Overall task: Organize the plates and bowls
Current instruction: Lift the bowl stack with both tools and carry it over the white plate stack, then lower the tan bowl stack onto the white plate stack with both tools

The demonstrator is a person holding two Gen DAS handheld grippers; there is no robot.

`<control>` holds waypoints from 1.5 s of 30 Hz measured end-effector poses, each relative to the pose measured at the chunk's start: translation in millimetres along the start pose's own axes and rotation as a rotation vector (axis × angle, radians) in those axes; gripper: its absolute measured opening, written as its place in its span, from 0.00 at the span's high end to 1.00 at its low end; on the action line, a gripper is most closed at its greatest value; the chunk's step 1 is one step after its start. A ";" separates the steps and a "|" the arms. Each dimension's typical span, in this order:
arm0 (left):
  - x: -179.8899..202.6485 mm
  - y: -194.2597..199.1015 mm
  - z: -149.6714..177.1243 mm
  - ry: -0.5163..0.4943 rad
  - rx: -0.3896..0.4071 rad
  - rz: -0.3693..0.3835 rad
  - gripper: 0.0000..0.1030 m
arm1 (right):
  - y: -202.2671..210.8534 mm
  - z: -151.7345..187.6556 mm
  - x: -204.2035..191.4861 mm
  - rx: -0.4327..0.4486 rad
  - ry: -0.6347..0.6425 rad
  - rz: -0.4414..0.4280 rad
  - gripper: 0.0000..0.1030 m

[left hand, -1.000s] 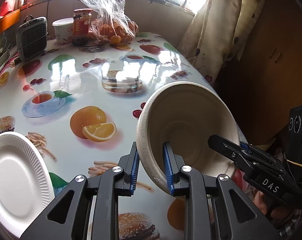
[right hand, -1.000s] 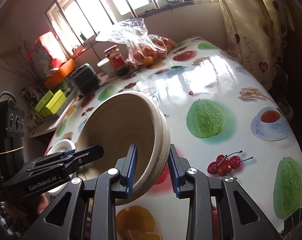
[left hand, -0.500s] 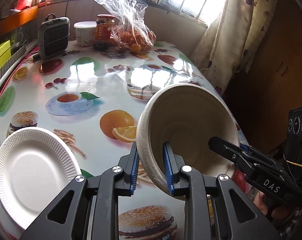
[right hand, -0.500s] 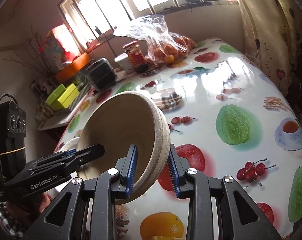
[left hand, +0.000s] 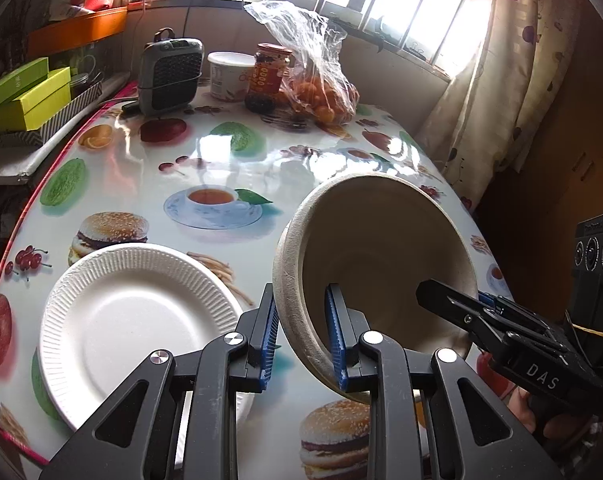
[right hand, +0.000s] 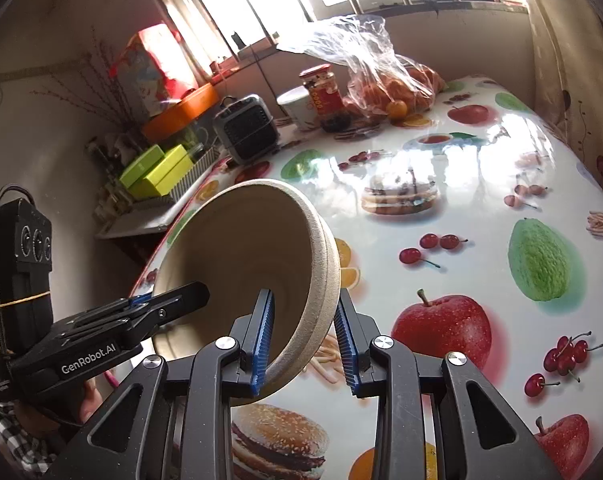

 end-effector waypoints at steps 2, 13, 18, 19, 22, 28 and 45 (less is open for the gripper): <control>-7.6 3.8 0.5 0.012 0.005 -0.010 0.77 | -3.3 -0.8 -8.1 -0.004 0.011 -0.011 0.71; -44.5 25.7 8.2 0.068 0.029 -0.061 0.77 | -24.6 1.3 -47.1 -0.041 0.068 -0.060 0.71; -62.6 36.9 9.5 0.099 0.049 -0.084 0.77 | -33.9 1.8 -64.0 -0.058 0.080 -0.098 0.71; -65.9 38.5 9.7 0.103 0.051 -0.090 0.77 | -35.9 1.9 -67.7 -0.060 0.087 -0.099 0.71; -75.6 43.0 10.9 0.120 0.059 -0.101 0.77 | -41.0 3.4 -77.0 -0.071 0.103 -0.109 0.71; -95.8 51.1 15.7 0.147 0.067 -0.130 0.77 | -56.8 7.8 -94.2 -0.107 0.115 -0.139 0.71; -142.8 50.5 33.2 0.221 0.037 -0.176 0.77 | -93.8 27.7 -128.4 -0.197 0.147 -0.167 0.71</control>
Point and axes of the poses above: each gripper's, at about its wrist camera, not at the fingertips, and y roughly against the way its jaws point, x to its right, z to its underside, the point moved 7 cm from there along -y, roughly the way its jaws point, and after that the axes turned 4 degrees about z, right-handed, at the moved point
